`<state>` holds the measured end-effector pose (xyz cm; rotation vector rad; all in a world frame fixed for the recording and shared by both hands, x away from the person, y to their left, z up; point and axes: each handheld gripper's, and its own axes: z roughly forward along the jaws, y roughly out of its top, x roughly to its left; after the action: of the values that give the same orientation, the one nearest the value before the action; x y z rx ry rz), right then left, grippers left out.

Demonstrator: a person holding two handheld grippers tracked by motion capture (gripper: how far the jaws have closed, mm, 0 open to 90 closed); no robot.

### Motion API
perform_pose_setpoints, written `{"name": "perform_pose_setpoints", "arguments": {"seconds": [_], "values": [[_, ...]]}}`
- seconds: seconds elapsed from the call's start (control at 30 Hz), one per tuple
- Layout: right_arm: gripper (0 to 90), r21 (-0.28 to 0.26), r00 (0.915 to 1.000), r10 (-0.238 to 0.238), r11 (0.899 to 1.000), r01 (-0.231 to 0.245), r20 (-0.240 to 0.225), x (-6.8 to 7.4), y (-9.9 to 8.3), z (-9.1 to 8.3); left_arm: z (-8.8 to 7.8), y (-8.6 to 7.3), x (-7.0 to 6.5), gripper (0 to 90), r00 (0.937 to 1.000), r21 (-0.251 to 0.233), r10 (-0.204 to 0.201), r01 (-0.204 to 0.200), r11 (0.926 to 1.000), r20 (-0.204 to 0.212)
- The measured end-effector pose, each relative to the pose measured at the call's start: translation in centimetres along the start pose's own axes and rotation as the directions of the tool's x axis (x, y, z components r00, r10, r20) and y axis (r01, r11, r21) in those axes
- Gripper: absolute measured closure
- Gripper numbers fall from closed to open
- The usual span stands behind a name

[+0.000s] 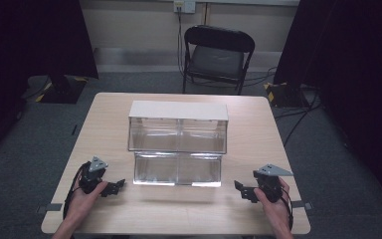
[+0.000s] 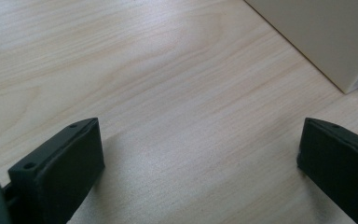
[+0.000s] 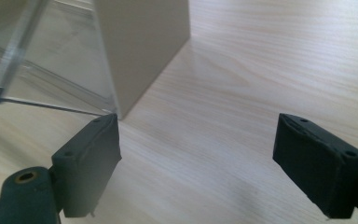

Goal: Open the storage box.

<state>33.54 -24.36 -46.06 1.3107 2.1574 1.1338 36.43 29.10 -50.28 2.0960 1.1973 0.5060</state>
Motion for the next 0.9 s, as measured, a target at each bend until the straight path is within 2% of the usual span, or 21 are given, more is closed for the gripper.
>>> {"name": "perform_pose_setpoints", "arguments": {"seconds": [0.23,0.43,0.9], "values": [[15.0,-0.02,0.997,-0.036,0.999,0.035,-0.069,1.8,0.6,-0.8,0.0,0.0,0.0,0.0,1.0,-0.001,-0.002,0.002,1.0,0.001],[14.9,-0.032,0.9885,-0.064,0.998,0.06,-0.137,3.2,0.9,-1.0,0.0,0.0,0.0,0.0,1.0,-0.001,-0.001,0.001,1.0,-0.001],[14.2,-0.038,0.9796,-0.102,0.995,0.097,-0.173,5.3,1.6,-0.4,0.0,0.0,0.0,0.0,1.0,-0.001,-0.001,0.001,1.0,-0.002]]}}
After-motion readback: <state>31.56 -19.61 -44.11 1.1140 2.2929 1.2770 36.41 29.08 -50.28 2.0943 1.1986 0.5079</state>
